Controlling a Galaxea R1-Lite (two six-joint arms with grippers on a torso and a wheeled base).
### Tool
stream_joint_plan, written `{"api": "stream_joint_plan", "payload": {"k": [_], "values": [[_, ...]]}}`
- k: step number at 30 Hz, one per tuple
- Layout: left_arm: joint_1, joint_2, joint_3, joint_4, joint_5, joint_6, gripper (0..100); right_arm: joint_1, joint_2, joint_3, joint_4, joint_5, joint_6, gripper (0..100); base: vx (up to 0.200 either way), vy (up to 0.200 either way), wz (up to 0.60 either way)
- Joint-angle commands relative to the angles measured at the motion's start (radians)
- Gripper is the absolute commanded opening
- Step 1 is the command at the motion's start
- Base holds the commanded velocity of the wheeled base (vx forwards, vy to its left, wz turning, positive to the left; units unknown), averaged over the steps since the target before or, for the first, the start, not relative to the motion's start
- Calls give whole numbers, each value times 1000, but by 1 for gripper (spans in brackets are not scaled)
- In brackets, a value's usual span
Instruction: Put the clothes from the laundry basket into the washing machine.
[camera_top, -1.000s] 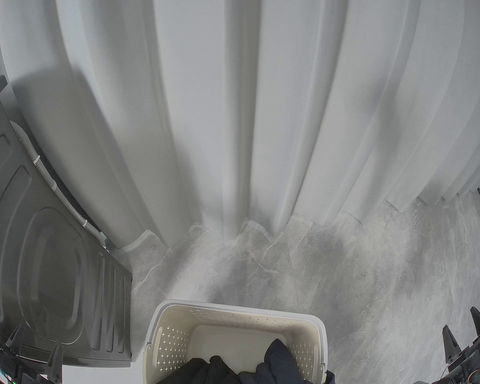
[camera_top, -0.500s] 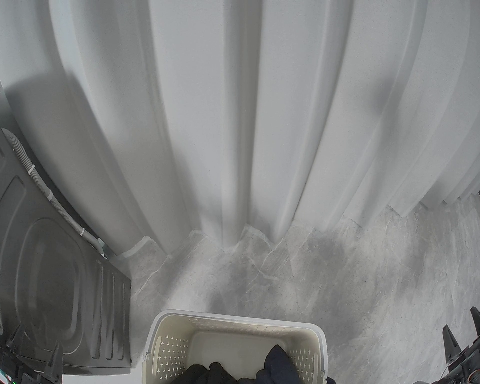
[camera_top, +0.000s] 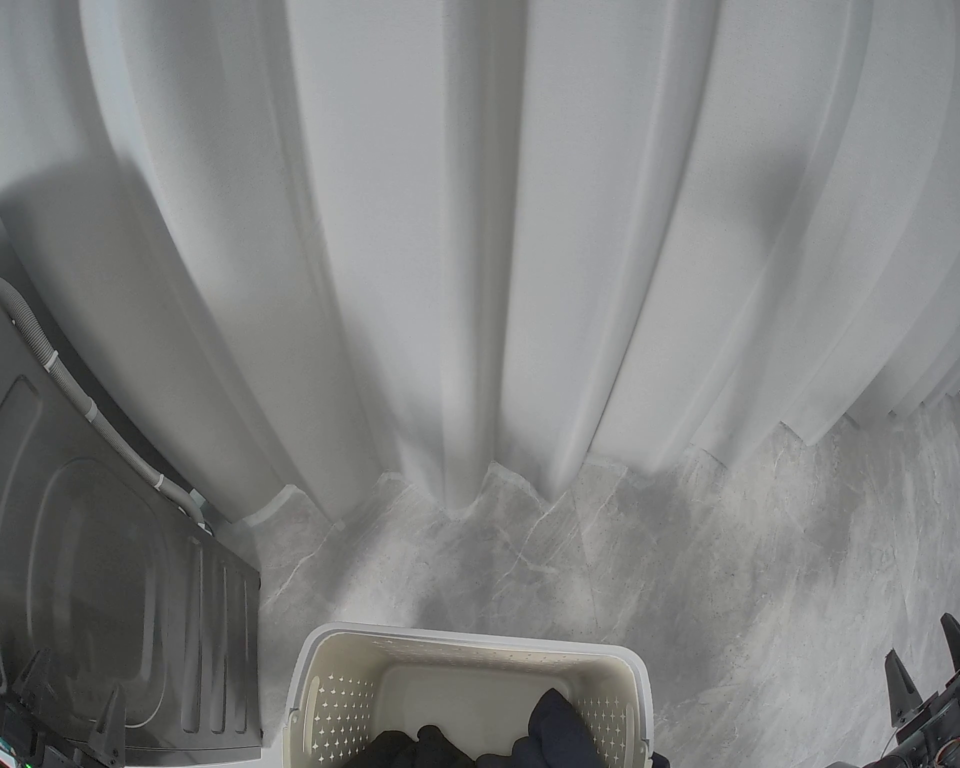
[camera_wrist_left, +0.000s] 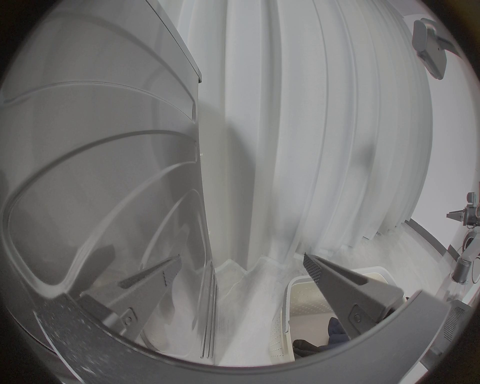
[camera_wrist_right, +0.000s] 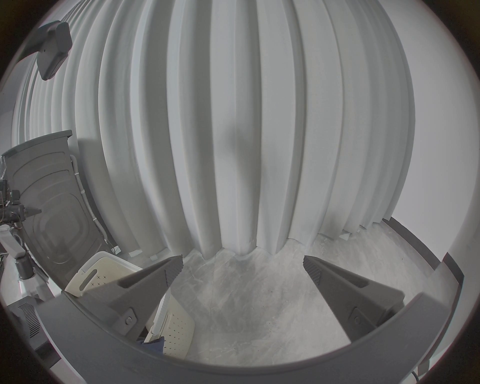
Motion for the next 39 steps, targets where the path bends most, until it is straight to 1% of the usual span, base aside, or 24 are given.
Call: {"api": "stream_joint_plan", "payload": {"k": [1,23,39], "values": [[0,-13,18,0,0,-1,100,0,-18,18,0,0,-1,100,0,0,0],[0,-13,18,0,1,-1,100,0,-18,18,0,0,1,100,0,0,0],[0,-13,18,0,1,-3,100,0,-18,18,0,0,1,100,-200,0,0]]}}
